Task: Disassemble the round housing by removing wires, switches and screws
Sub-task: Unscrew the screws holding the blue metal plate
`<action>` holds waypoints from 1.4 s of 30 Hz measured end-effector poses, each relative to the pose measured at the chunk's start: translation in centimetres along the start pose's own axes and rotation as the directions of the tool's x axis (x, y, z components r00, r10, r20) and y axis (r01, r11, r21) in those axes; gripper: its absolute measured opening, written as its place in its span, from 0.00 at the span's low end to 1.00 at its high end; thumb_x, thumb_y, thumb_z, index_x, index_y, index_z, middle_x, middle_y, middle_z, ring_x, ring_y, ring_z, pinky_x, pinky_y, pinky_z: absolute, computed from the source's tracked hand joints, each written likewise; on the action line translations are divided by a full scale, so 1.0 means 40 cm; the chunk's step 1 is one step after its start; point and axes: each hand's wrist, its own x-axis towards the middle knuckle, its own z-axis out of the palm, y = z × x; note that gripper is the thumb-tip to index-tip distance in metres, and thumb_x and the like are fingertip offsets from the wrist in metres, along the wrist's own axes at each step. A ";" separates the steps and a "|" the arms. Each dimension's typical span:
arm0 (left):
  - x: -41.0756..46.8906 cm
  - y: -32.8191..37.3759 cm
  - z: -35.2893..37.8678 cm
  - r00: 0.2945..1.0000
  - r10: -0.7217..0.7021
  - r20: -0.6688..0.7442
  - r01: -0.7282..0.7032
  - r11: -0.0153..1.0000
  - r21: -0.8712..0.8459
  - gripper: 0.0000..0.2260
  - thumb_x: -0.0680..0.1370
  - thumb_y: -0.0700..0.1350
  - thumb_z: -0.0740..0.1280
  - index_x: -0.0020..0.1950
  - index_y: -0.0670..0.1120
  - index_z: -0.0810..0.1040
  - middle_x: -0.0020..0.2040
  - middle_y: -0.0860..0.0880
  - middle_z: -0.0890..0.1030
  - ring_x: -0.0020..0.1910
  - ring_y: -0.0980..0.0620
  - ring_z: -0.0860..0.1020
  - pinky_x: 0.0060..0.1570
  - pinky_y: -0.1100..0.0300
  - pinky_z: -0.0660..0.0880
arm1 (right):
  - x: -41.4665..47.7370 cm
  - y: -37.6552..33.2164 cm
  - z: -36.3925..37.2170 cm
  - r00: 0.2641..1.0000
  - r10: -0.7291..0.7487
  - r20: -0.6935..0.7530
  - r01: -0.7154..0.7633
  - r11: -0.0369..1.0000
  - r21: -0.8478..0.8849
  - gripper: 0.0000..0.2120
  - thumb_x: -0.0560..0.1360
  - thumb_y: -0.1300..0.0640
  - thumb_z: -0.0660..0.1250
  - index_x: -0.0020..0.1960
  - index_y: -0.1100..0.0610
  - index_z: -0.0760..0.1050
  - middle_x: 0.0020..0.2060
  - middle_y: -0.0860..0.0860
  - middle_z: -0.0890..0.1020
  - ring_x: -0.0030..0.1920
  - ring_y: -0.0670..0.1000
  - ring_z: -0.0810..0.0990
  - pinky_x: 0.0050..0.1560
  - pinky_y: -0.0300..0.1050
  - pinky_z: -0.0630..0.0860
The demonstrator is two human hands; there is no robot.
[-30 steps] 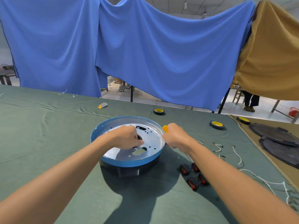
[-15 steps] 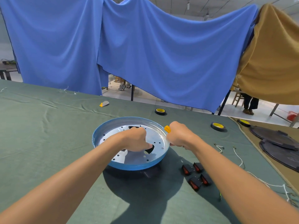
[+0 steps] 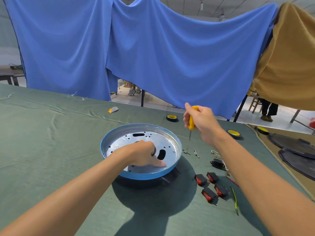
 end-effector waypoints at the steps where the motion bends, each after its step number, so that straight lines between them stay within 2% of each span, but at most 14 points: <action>1: -0.001 0.004 0.001 1.000 -0.006 -0.005 0.006 1.000 0.000 0.26 0.74 0.68 0.64 0.37 0.44 0.70 0.34 0.47 0.72 0.34 0.48 0.69 0.36 0.56 0.64 | 0.002 -0.015 -0.004 1.000 -0.026 0.016 0.026 1.000 0.000 0.21 0.79 0.44 0.62 0.37 0.59 0.76 0.30 0.49 0.78 0.33 0.47 0.75 0.37 0.42 0.73; 4: -0.002 0.019 0.007 0.998 -0.041 -0.040 0.040 0.999 -0.017 0.25 0.74 0.67 0.66 0.38 0.44 0.73 0.32 0.49 0.70 0.32 0.50 0.68 0.32 0.59 0.62 | 0.001 -0.041 -0.012 0.990 -0.125 0.071 0.140 0.955 -0.261 0.26 0.77 0.36 0.58 0.42 0.58 0.78 0.30 0.46 0.79 0.31 0.38 0.78 0.37 0.38 0.69; 7: 0.004 0.037 0.016 0.993 -0.101 -0.057 0.100 0.995 -0.010 0.27 0.73 0.68 0.65 0.35 0.44 0.69 0.32 0.48 0.69 0.31 0.49 0.67 0.33 0.58 0.62 | -0.004 -0.042 -0.018 0.963 -0.253 0.093 0.267 0.856 -0.442 0.26 0.77 0.40 0.62 0.36 0.63 0.74 0.24 0.45 0.77 0.26 0.34 0.76 0.30 0.33 0.67; 9: 0.013 0.053 0.019 0.989 -0.125 -0.074 0.128 0.991 0.036 0.28 0.74 0.68 0.64 0.35 0.43 0.67 0.32 0.47 0.71 0.32 0.49 0.69 0.33 0.57 0.63 | -0.003 -0.035 -0.019 0.941 -0.324 0.092 0.326 0.805 -0.496 0.23 0.79 0.46 0.64 0.32 0.62 0.70 0.18 0.44 0.73 0.24 0.34 0.75 0.26 0.28 0.65; 12: 0.028 0.077 0.026 0.985 -0.139 -0.100 0.146 0.987 0.066 0.27 0.75 0.68 0.62 0.36 0.45 0.65 0.34 0.48 0.72 0.33 0.48 0.71 0.32 0.56 0.65 | 0.004 -0.016 -0.013 0.929 -0.351 0.118 0.351 0.733 -0.583 0.22 0.79 0.47 0.63 0.31 0.59 0.67 0.20 0.44 0.71 0.25 0.44 0.72 0.28 0.30 0.65; 16: 0.039 0.096 0.043 0.976 -0.146 -0.161 0.162 0.982 0.093 0.25 0.76 0.69 0.59 0.36 0.47 0.64 0.35 0.49 0.71 0.33 0.50 0.70 0.30 0.57 0.63 | 0.019 0.020 0.001 0.929 -0.319 0.186 0.364 0.705 -0.609 0.22 0.79 0.44 0.62 0.35 0.60 0.72 0.26 0.51 0.73 0.30 0.47 0.70 0.33 0.42 0.64; 20: 0.043 0.075 0.026 0.926 -0.103 -0.363 0.183 0.964 0.192 0.25 0.78 0.67 0.57 0.35 0.48 0.64 0.34 0.50 0.70 0.34 0.49 0.71 0.33 0.57 0.63 | 0.032 0.028 0.008 0.936 -0.321 0.146 0.344 0.740 -0.578 0.21 0.79 0.45 0.62 0.33 0.57 0.69 0.24 0.46 0.73 0.28 0.41 0.75 0.32 0.40 0.63; 22: 0.052 0.048 0.012 0.908 -0.031 -0.418 0.144 0.960 0.241 0.23 0.79 0.65 0.57 0.40 0.46 0.70 0.42 0.48 0.75 0.46 0.46 0.76 0.40 0.54 0.66 | 0.037 0.028 0.010 0.940 -0.312 0.135 0.330 0.745 -0.580 0.20 0.80 0.45 0.62 0.33 0.55 0.69 0.24 0.45 0.74 0.28 0.38 0.76 0.31 0.38 0.64; 24: 0.062 0.020 0.009 0.956 -0.008 -0.294 0.083 0.967 0.241 0.26 0.79 0.66 0.57 0.64 0.46 0.72 0.66 0.43 0.73 0.67 0.41 0.69 0.60 0.47 0.67 | 0.044 0.031 0.010 0.947 -0.287 0.145 0.315 0.737 -0.598 0.20 0.79 0.44 0.61 0.34 0.55 0.69 0.29 0.51 0.78 0.31 0.45 0.77 0.34 0.42 0.68; 26: 0.063 0.000 0.016 0.989 -0.004 -0.147 0.033 0.981 0.192 0.33 0.79 0.67 0.55 0.79 0.50 0.57 0.80 0.45 0.55 0.77 0.42 0.55 0.72 0.44 0.56 | 0.051 0.035 0.011 0.953 -0.256 0.162 0.301 0.739 -0.602 0.20 0.79 0.43 0.61 0.35 0.56 0.70 0.34 0.55 0.80 0.36 0.51 0.76 0.40 0.46 0.72; 28: 0.066 -0.011 0.028 0.996 0.008 -0.087 0.004 0.991 0.136 0.33 0.80 0.67 0.52 0.80 0.52 0.51 0.81 0.47 0.45 0.79 0.45 0.48 0.75 0.45 0.50 | 0.053 0.041 0.014 0.957 -0.234 0.171 0.290 0.748 -0.596 0.20 0.79 0.43 0.61 0.37 0.57 0.71 0.34 0.56 0.79 0.38 0.53 0.75 0.42 0.48 0.72; 32: 0.070 -0.015 0.041 1.000 0.002 -0.019 0.001 0.988 0.158 0.32 0.82 0.64 0.46 0.81 0.49 0.44 0.81 0.49 0.40 0.79 0.50 0.41 0.77 0.50 0.42 | 0.058 0.039 0.014 0.965 -0.199 0.168 0.261 0.763 -0.591 0.20 0.79 0.45 0.62 0.38 0.60 0.73 0.31 0.53 0.75 0.38 0.53 0.73 0.40 0.48 0.71; 36: 0.069 -0.016 0.044 1.000 -0.007 0.027 0.002 0.985 0.172 0.31 0.83 0.62 0.42 0.80 0.48 0.38 0.80 0.51 0.36 0.78 0.53 0.37 0.77 0.52 0.37 | 0.078 0.004 0.019 0.980 -0.081 0.180 0.182 0.725 -0.665 0.21 0.77 0.48 0.66 0.30 0.56 0.65 0.26 0.52 0.69 0.32 0.52 0.67 0.33 0.46 0.65; 42: 0.063 -0.012 0.046 0.999 -0.006 0.035 0.000 0.984 0.175 0.31 0.83 0.62 0.41 0.79 0.48 0.36 0.79 0.51 0.35 0.78 0.54 0.36 0.76 0.53 0.36 | 0.121 -0.094 0.036 0.924 0.203 0.323 0.189 0.492 -0.850 0.17 0.74 0.53 0.70 0.29 0.58 0.74 0.19 0.48 0.73 0.23 0.49 0.70 0.26 0.37 0.67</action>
